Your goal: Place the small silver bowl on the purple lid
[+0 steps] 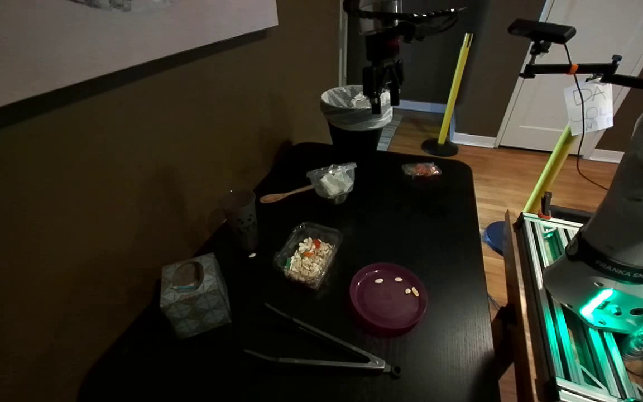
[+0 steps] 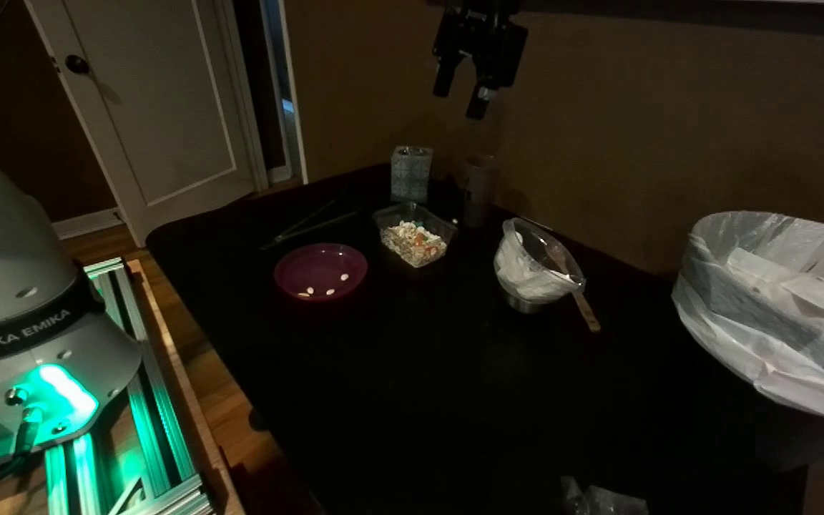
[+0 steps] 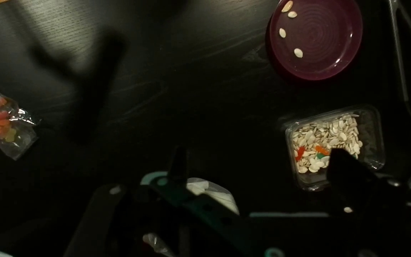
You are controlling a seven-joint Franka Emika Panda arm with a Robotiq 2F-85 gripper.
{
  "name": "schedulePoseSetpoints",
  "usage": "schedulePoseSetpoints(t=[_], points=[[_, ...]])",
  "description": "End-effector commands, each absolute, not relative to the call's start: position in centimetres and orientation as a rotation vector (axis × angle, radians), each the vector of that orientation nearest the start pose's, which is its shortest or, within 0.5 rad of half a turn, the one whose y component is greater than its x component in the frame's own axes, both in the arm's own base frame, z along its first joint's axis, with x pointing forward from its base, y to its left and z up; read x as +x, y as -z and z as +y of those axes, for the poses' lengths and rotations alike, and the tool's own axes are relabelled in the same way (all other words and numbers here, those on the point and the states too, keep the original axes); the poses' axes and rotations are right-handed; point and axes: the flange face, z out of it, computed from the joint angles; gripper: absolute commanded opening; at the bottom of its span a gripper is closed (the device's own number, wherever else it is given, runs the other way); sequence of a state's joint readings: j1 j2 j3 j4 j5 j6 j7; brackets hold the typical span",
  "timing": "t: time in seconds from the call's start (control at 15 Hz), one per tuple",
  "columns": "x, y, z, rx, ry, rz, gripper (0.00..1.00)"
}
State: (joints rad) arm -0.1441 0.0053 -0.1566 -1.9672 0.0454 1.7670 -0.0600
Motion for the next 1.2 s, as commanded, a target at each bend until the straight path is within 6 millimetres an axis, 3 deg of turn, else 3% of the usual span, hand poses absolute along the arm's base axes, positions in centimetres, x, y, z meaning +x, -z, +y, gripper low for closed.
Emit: schedulePoseSetpoints(t=[0.0, 0.07, 0.27, 0.53, 0.8, 1.13], points=[[51.8, -45.7, -15.1, -3.094, -0.192, 0.259, 1.0], [52.4, -45.8, -15.2, -3.128, -0.12, 0.207, 1.0], [55.6, -43.6, -16.7, -3.235, 0.037, 0.026, 1.0], [59.5, -38.4, -18.4, -3.206, 0.261, -0.178, 1.0], [61.2, -32.1, -18.8, -3.063, 0.224, -0.308, 1.0], [62.4, -26.8, -19.2, -2.96, 0.116, -0.402, 1.0]])
